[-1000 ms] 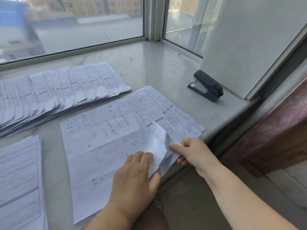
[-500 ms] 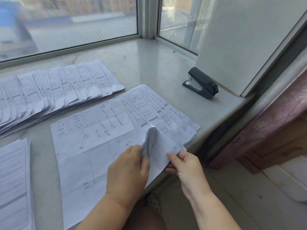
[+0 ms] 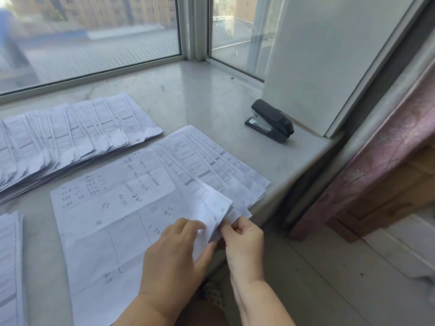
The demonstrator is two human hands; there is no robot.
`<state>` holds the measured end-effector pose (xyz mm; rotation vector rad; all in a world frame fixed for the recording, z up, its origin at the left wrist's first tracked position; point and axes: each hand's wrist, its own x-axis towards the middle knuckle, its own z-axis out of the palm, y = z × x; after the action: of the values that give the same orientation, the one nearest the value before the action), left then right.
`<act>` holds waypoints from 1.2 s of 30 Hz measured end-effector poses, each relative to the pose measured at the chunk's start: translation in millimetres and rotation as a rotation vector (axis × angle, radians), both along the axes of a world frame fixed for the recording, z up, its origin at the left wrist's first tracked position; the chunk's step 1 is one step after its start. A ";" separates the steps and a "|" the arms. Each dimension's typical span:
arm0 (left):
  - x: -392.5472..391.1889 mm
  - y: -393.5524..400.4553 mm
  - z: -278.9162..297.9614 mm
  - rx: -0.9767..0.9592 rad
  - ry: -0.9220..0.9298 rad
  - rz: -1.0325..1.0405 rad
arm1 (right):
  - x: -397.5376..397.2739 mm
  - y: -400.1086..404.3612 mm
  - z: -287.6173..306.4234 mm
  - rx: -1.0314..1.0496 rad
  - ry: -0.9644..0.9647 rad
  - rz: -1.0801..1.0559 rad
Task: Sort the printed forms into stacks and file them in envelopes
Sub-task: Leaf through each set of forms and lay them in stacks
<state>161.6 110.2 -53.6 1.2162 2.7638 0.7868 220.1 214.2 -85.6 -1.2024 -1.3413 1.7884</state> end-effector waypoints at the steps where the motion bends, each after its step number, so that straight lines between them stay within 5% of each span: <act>1: -0.1 0.3 0.0 0.013 0.000 -0.001 | 1.3 0.2 -1.3 -0.001 0.010 0.018; 15: 1.8 -1.0 -0.2 0.148 -0.086 0.127 | 18.3 -0.2 4.9 -0.140 0.104 0.143; 21: 6.9 -2.2 -11.3 -0.193 -0.062 -0.024 | 17.2 -3.9 13.4 0.072 -0.199 0.331; 29: 3.0 -17.1 -5.7 -0.340 -0.059 -0.042 | 13.0 -19.9 21.7 -0.057 -0.132 0.415; 36: -7.0 -50.2 9.3 -0.089 -0.307 -0.225 | 48.6 -23.6 28.8 0.294 -0.198 -0.065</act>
<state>154.6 60.0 -44.3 1.2430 2.3446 0.7483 268.7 190.6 -56.8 -1.2652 -1.5935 1.3967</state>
